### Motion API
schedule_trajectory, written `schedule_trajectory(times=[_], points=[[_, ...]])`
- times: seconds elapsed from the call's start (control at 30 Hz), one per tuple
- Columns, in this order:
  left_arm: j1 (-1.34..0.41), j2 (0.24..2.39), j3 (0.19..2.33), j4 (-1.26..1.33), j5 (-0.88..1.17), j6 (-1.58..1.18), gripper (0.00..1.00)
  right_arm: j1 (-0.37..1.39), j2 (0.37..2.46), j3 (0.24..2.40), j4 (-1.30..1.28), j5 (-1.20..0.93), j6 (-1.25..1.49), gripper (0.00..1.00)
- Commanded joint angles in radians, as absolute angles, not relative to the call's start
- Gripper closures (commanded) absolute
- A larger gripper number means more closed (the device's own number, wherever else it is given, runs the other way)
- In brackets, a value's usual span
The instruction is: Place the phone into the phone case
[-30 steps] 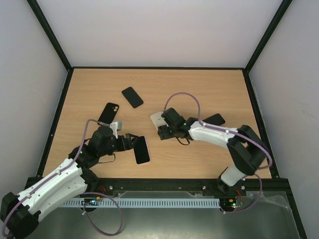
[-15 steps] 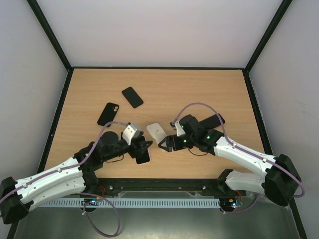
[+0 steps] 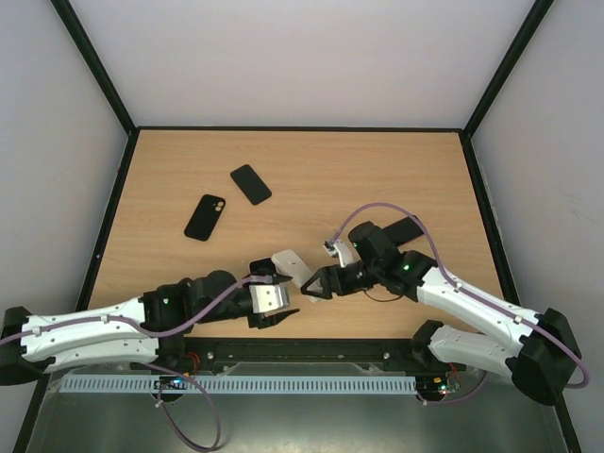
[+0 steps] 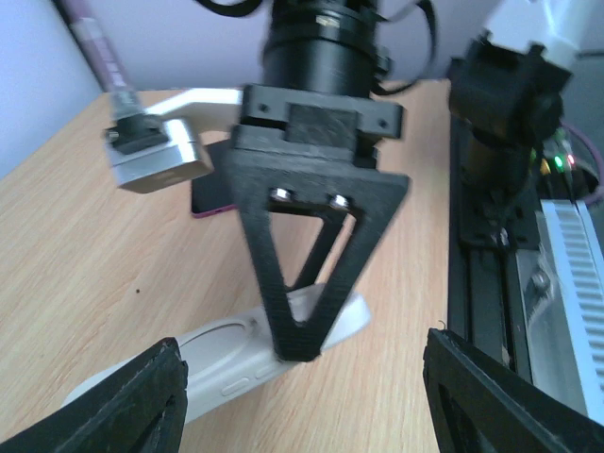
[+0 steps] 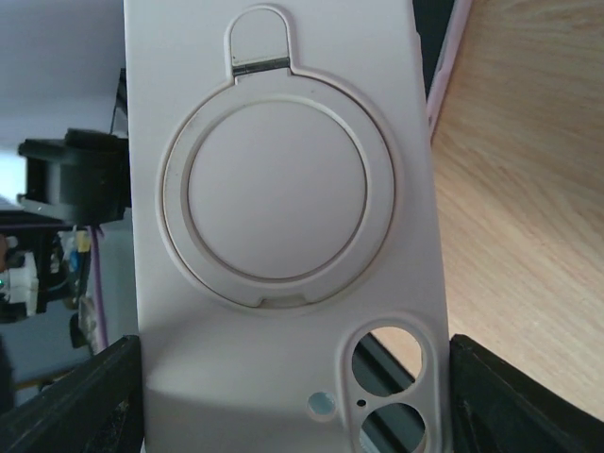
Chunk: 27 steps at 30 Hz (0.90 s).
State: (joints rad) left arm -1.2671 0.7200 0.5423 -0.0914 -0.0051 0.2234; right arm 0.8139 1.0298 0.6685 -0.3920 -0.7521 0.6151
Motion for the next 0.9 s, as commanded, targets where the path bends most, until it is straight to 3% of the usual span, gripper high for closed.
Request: schedule_trajectory(times=[0.0,0.37,0.87], points=[[-1.319,0.754,0.572,-0.169,-0.091,0.366,0.31,0.820,0.995,0.653,-0.402,-0.852,0.628,0.36],[-1.389,0.892,0.619,-0.197,-0.245,0.457,0.36,0.820,0.951,0.613,-0.412,-0.872,0.629,0.37],[-1.403,0.848,0.582,-0.160,-0.304,0.553,0.40,0.819,0.930,0.611,-0.412,-0.905,0.618,0.38]])
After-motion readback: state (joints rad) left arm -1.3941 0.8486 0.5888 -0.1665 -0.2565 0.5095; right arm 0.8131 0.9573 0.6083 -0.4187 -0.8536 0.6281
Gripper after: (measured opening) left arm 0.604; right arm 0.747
